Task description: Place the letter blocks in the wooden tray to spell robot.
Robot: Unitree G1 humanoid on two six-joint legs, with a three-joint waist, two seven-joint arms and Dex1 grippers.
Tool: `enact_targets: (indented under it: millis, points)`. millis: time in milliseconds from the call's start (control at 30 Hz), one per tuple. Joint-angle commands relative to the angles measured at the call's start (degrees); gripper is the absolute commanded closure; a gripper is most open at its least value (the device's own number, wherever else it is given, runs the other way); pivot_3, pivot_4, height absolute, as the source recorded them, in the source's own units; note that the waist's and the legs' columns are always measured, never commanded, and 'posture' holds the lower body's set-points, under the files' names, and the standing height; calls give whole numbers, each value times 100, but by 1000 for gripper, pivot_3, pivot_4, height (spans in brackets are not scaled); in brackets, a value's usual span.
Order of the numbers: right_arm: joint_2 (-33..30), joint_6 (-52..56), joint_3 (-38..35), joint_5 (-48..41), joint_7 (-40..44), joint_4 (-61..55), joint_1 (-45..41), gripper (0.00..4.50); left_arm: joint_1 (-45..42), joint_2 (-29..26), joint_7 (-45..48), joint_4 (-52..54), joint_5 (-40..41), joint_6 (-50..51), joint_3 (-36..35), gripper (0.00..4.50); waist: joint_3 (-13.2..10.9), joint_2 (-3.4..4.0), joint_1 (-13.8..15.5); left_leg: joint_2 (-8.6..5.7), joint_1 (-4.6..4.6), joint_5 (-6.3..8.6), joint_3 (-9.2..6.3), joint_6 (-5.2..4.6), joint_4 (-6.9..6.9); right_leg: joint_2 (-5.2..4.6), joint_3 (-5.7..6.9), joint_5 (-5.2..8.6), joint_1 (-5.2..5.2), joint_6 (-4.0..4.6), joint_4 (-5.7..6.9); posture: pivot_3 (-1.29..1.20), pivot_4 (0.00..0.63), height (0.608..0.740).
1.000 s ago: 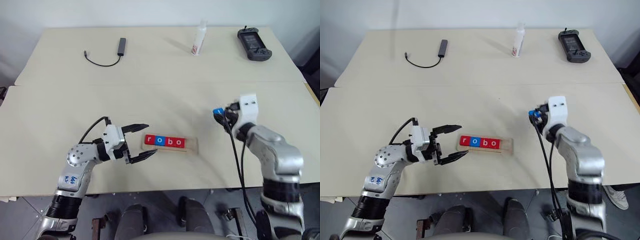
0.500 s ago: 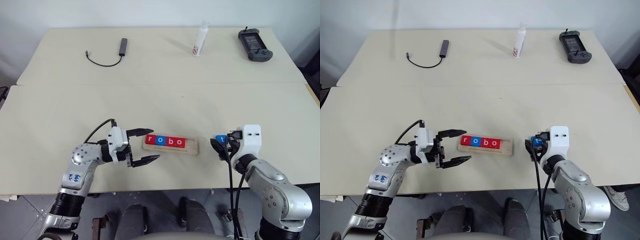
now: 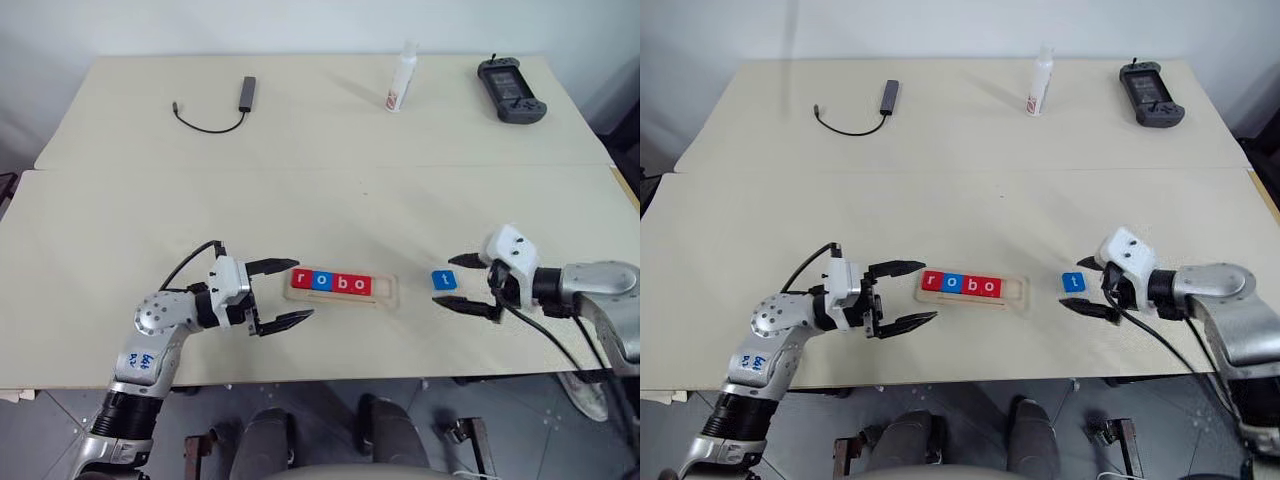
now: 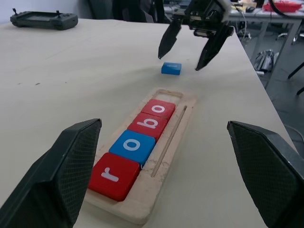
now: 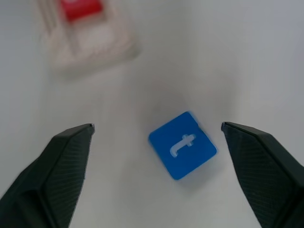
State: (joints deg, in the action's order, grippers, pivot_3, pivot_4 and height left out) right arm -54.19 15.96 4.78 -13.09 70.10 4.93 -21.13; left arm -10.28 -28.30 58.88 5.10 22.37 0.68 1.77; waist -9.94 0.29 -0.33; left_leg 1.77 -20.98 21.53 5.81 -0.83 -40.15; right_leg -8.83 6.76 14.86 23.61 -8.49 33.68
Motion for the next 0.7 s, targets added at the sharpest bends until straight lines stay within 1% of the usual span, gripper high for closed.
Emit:
enact_targets:
  millis: [33, 100, 167, 233, 267, 333, 433, 600, 667, 700]
  points:
    - [102, -769, 267, 323, 471, 924, -521, 19, 51, -74, -23, 318, 80, 7, -82, 0, 0, 0, 11, 1, -1, 0, 0, 1, 0, 0, 1, 0, 1, 0, 1, 0, 150, 740]
    - [231, -984, 454, 514, 625, 1502, -886, 19, 77, -66, -55, 408, 66, 47, -54, 0, 0, 0, 10, 2, -3, -1, -3, 2, 0, 0, 7, 0, 1, 0, 1, 0, 150, 740]
    - [349, -1119, 594, 619, 787, 1876, -1140, 416, 99, -67, -93, 500, 63, 91, -36, 0, -1, -1, 4, 2, -2, -1, -4, 2, -3, 0, 8, 0, -2, 0, 0, 0, 150, 740]
    - [353, -1073, 696, 623, 1067, 1934, -1210, 947, 123, -85, -113, 546, 74, 122, -57, 0, -1, -1, 11, 3, -3, -1, -5, 2, -6, 0, 9, 0, -4, 0, 1, 0, 150, 740]
    - [357, -1115, 717, 635, 1147, 1950, -1229, 1346, 135, -93, -118, 564, 77, 135, -72, 0, -1, -1, 20, 4, -2, -1, -7, 3, -7, 0, 10, 0, -5, 0, 2, 0, 150, 740]
    - [358, -1189, 738, 697, 1194, 1999, -1285, 1953, 153, -103, -125, 585, 79, 153, -89, 0, -1, -1, 20, 4, -2, -2, -12, 4, -7, 0, 14, 0, -7, 0, 2, 0, 150, 740]
    - [431, -1177, 695, 702, 1203, 2014, -1458, 3014, 163, -118, -139, 597, 83, 164, -97, 0, -1, -1, 17, 4, -3, -2, -12, 4, -7, 0, 14, 0, -7, 0, 1, 0, 150, 740]
    - [591, -257, 564, 366, 1170, 1111, -1506, 3036, 123, -110, -157, 556, 68, 155, -92, 0, -1, -1, 14, 5, -5, -3, -12, 6, -7, 0, 14, 0, -5, 0, 3, 0, 150, 740]
    - [669, 454, 534, 246, 989, 531, -1508, 3036, 93, -96, -169, 532, 56, 146, -82, 0, -1, 0, 12, 5, -8, -3, -13, 7, -7, 0, 14, 0, -1, 0, 5, 0, 150, 740]
    - [674, 982, 549, 125, 928, 127, -1492, 3036, 85, -91, -171, 521, 54, 139, -78, 0, -1, 0, 17, 5, -8, -3, -13, 7, -7, 0, 14, 0, 0, 1, 7, 0, 150, 740]
